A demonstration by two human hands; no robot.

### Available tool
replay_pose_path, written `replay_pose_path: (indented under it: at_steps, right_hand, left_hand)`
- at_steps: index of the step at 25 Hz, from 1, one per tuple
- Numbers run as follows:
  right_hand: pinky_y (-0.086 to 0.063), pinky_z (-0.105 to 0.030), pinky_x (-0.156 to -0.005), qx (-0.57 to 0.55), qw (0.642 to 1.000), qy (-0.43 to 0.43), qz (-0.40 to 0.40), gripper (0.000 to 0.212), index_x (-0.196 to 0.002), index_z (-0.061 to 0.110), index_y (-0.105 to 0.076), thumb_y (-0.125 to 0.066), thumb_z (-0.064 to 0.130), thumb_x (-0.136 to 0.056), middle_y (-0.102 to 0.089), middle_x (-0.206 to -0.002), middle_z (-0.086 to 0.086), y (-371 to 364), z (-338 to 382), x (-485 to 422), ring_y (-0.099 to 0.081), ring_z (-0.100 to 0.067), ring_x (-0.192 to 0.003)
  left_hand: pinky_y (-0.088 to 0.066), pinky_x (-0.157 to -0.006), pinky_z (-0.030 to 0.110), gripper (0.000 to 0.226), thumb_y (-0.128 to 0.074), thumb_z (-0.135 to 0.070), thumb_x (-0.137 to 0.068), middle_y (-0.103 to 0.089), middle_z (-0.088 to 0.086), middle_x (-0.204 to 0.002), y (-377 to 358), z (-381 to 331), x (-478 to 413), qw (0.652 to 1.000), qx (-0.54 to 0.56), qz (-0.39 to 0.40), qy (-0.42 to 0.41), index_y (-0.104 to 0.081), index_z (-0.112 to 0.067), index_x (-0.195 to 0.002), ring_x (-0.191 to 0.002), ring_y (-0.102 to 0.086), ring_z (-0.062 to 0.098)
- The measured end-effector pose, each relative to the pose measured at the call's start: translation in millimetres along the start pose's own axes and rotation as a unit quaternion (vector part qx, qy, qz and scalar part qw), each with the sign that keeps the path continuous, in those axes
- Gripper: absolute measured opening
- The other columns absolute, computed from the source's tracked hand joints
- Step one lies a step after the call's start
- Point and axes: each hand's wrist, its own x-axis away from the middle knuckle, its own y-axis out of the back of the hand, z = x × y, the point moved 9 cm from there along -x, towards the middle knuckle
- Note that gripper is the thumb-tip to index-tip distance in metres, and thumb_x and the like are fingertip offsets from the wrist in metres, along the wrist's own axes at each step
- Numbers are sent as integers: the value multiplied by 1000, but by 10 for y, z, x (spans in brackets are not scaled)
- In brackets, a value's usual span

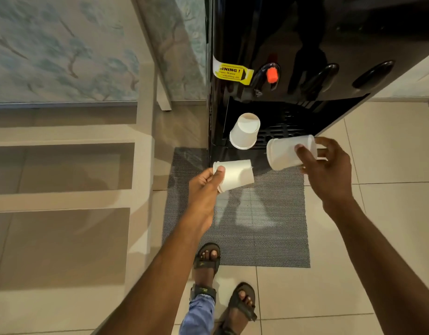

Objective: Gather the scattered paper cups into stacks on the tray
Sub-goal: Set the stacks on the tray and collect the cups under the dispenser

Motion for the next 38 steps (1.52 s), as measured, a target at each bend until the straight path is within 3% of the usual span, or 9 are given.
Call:
replay_pose_path:
  at_steps: [3, 10, 15, 20, 24, 28, 33, 35, 38]
  right_hand:
    - [-58, -27, -65, -103, 990, -63, 71, 45, -117, 18, -60, -74, 40, -81, -70, -97, -5, -151, -152, 321, -73, -16, -76]
    - [-59, -29, -74, -118, 981, -66, 140, 36, -116, 23, -58, -71, 36, -86, -70, -107, -6, -459, -211, 558, -72, -20, -89]
    - [-59, -25, -69, -96, 978, -81, 165, 43, -120, 14, -58, -72, 35, -85, -71, -103, -9, -697, -207, 609, -73, -16, -82]
    - [-51, -38, -68, -14, 991, -3, 131, 47, -111, 10, -57, -64, 49, -87, -66, -88, -1, -860, 53, 347, -61, -9, -75]
    - [-43, -32, -95, 125, 982, 107, 89, 81, -139, 11, -43, -77, 47, -75, -53, -132, -10, -1050, 462, -181, -53, -24, -118]
    - [-43, -38, -95, 261, 943, 153, 137, 63, -135, 15, -48, -74, 36, -81, -55, -130, -14, -1416, 569, -292, -51, -31, -122]
    - [-56, -37, -80, 36, 993, 94, 55, 48, -115, 15, -62, -76, 38, -76, -67, -104, 1, -607, 585, -92, -65, -19, -97]
    - [-60, -40, -71, -61, 996, 29, 51, 41, -104, 20, -66, -75, 45, -73, -71, -91, 5, -242, 460, 144, -70, -16, -85]
    - [-59, -31, -64, -139, 988, -12, 67, 35, -105, 23, -67, -75, 43, -77, -72, -95, 4, 69, 384, 536, -72, -15, -85]
  left_hand:
    - [-53, -68, 20, 16, -56, -25, -96, -74, -5, -82, -55, -10, 18, 1000, -5, 3, 6, -70, -16, -94, -78, -67, 7]
    - [-53, -84, 28, 23, -49, -29, -100, -76, 2, -98, -226, 51, 69, 998, 7, 51, 22, -69, -17, -104, -91, -69, 14]
    - [-54, -70, 18, 20, -57, -29, -95, -77, 0, -93, -286, 84, 122, 995, 41, 87, -2, -71, -16, -102, -86, -71, 10]
    - [-55, -76, 22, 15, -58, -15, -95, -76, -2, -96, -33, 156, 81, 996, 76, 44, -5, -70, -16, -104, -93, -70, 12]
    - [-54, -70, 19, 14, -60, -13, -94, -77, -7, -91, 115, 260, 83, 998, 70, 7, 4, -71, -19, -100, -87, -70, 8]
    - [-54, -67, 17, 15, -60, -12, -94, -77, -6, -91, 152, 247, 79, 998, 68, -1, 0, -70, -17, -104, -84, -71, 7]
    - [-52, -74, 23, 18, -60, -14, -94, -74, 2, -101, 178, 150, 187, 998, 52, -21, 1, -69, -14, -110, -94, -67, 15]
    - [-52, -80, 26, 21, -60, -15, -93, -72, 5, -107, 126, 74, 308, 998, 50, -25, 4, -68, -14, -112, -99, -65, 17]
    - [-52, -87, 27, 19, -58, -15, -95, -74, -1, -102, -63, -157, 526, 999, 37, -13, -5, -68, -16, -111, -98, -66, 14]
